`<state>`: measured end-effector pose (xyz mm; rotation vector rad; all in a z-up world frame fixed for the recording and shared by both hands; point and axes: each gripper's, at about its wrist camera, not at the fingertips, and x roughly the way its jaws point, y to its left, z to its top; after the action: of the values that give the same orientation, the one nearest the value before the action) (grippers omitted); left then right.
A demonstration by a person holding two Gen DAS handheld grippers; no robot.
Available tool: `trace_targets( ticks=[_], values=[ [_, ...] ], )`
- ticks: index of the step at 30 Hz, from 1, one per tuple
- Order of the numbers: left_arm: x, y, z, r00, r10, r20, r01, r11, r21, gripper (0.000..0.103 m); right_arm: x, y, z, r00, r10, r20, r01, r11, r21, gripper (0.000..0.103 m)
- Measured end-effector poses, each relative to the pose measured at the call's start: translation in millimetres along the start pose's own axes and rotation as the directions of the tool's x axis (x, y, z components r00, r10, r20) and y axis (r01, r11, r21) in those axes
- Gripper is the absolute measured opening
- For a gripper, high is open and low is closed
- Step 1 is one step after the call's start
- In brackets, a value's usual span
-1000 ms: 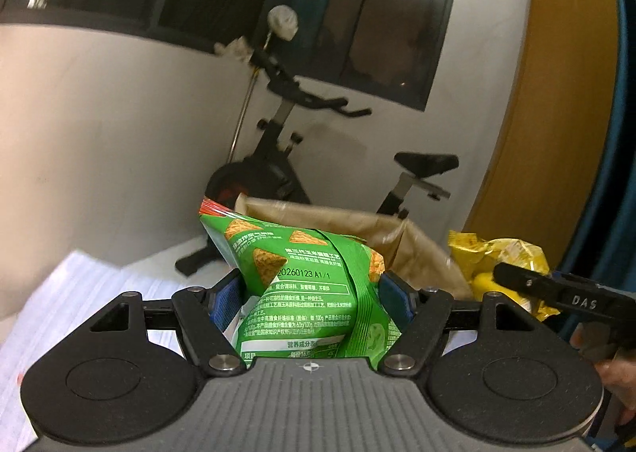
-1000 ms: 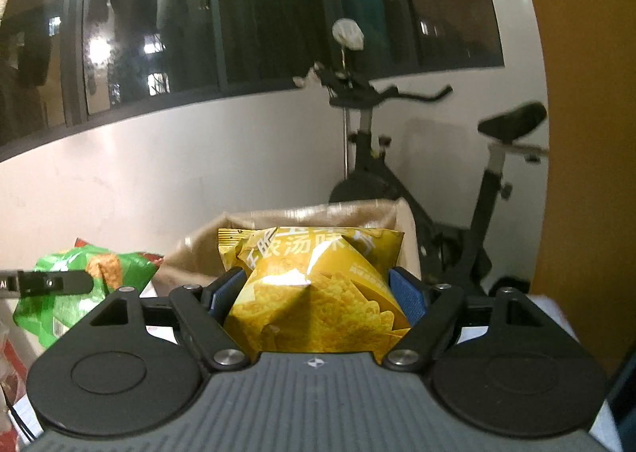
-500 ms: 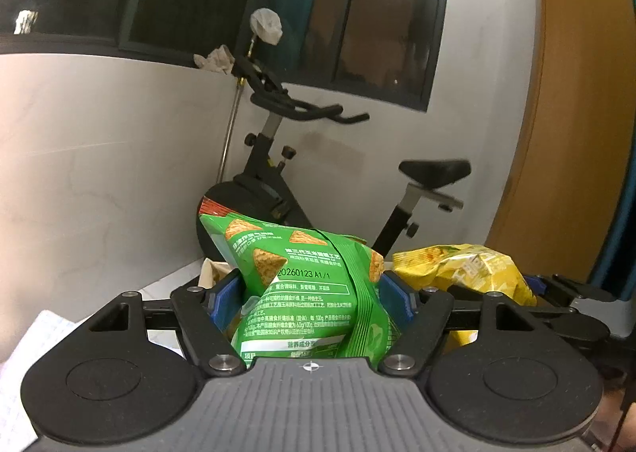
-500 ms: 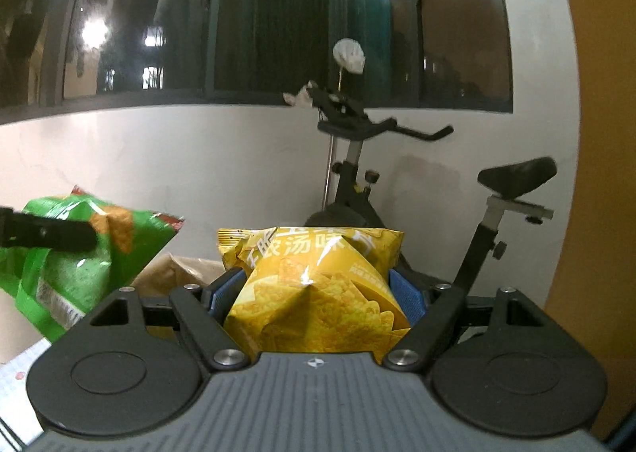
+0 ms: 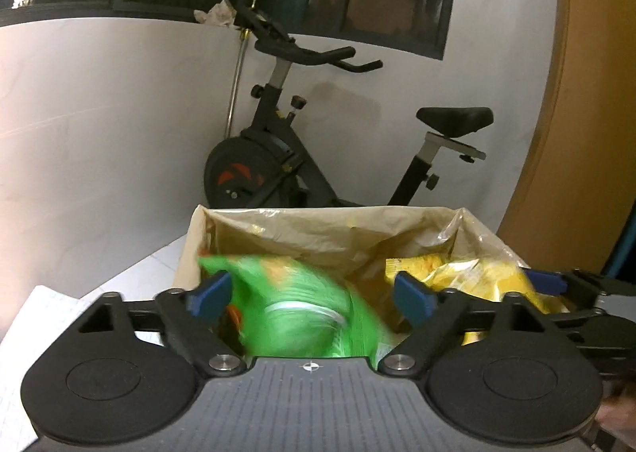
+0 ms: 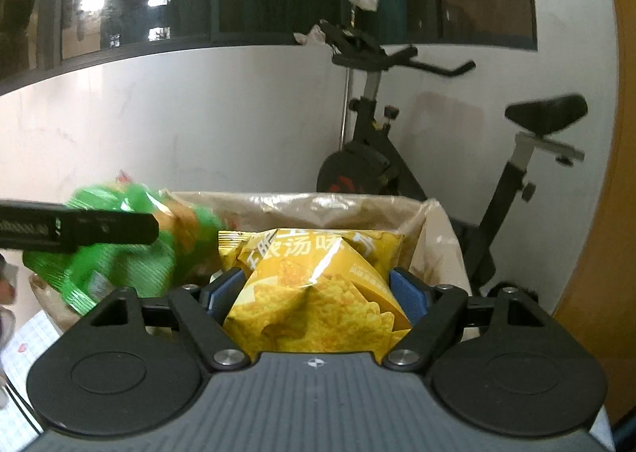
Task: Organize snacks
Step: 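Carry both bags over the box and open both tools to drop them in, then grasp the wrapped bread with the left tool while the right tool grasps a biscuit bar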
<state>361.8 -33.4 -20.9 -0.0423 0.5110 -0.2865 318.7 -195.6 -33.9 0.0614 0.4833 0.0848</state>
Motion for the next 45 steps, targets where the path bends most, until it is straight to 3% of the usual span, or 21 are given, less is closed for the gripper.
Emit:
trace_targets(
  ticks=[3,12,18,27,31,35,40,45],
  values=[
    [-3,1,0,1.000,0.026,-0.009,-0.026,1.000,0.016,0.093,-7,1,-1,1.000,0.006,0.006,-0.007,1.000,0.015,0.103],
    [-53,11,-8,0.999,0.054,-0.001,-0.054,0.998,0.027,0.093,-52,1,-9,0.997,0.013,0.072,-0.019,0.996,0.085,0.103],
    [-103,22,-29,0.997,0.065,0.050,-0.066,0.998,0.013,0.093,-93,-6,-31,0.995,-0.006,0.099,-0.013,0.982,0.191,0.103],
    [-125,19,-86,0.999,0.033,-0.020,-0.034,0.998,-0.055,0.092,-133,-11,-79,0.998,-0.021,0.060,0.008,0.979,0.206,0.103],
    [-117,4,-112,0.998,-0.004,-0.067,0.001,0.999,-0.044,0.092,-140,-10,-104,0.999,-0.035,0.017,0.032,0.984,0.175,0.103],
    [-107,-19,-147,0.992,-0.048,-0.113,0.053,0.998,0.042,0.092,-141,-12,-128,0.998,-0.038,-0.046,0.045,0.984,0.171,0.103],
    [-91,-39,-175,0.977,-0.108,-0.185,0.126,0.988,0.086,0.092,-137,-15,-160,0.989,-0.063,-0.131,0.084,0.983,0.162,0.099],
    [-80,-51,-193,0.947,-0.191,-0.257,0.227,0.967,0.118,0.092,-135,-25,-177,0.979,-0.105,-0.172,0.133,0.978,0.161,0.091]
  ],
)
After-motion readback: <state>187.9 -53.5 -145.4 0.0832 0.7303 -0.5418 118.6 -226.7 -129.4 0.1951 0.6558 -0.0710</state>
